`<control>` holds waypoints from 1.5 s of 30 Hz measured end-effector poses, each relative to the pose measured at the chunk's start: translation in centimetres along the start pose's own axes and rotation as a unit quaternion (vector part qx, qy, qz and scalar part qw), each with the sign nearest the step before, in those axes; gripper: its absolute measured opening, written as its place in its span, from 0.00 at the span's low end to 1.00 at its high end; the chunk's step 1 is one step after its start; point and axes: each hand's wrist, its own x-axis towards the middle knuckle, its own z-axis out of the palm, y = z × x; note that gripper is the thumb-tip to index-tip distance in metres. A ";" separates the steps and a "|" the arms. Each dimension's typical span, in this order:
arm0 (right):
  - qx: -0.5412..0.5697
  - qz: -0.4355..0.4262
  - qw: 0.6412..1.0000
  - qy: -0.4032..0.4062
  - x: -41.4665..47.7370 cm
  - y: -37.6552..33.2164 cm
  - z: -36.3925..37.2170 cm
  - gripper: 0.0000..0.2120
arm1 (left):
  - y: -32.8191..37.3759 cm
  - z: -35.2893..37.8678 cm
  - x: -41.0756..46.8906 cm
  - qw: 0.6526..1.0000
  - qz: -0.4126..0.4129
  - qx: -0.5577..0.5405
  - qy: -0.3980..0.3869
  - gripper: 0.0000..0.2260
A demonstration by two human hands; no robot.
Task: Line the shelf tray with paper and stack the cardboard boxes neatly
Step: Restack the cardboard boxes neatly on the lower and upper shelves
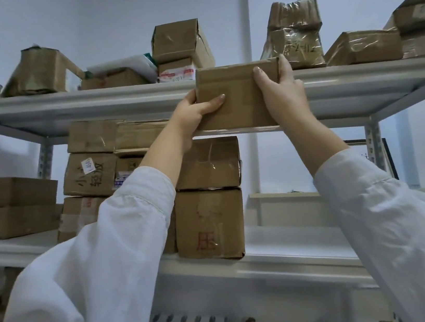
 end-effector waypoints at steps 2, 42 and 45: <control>0.018 -0.002 1.000 0.013 0.1 0.0 0.5 0.31 | 0.2 -0.4 0.2 1.000 0.001 0.015 0.000 0.21; 0.057 -0.003 0.998 0.014 -9.1 9.6 8.2 0.13 | -11.2 0.7 -6.4 0.911 0.105 0.260 0.304 0.20; 0.017 0.001 1.000 0.012 -11.9 11.2 7.5 0.09 | -12.5 2.0 -9.2 0.937 0.094 0.147 0.302 0.18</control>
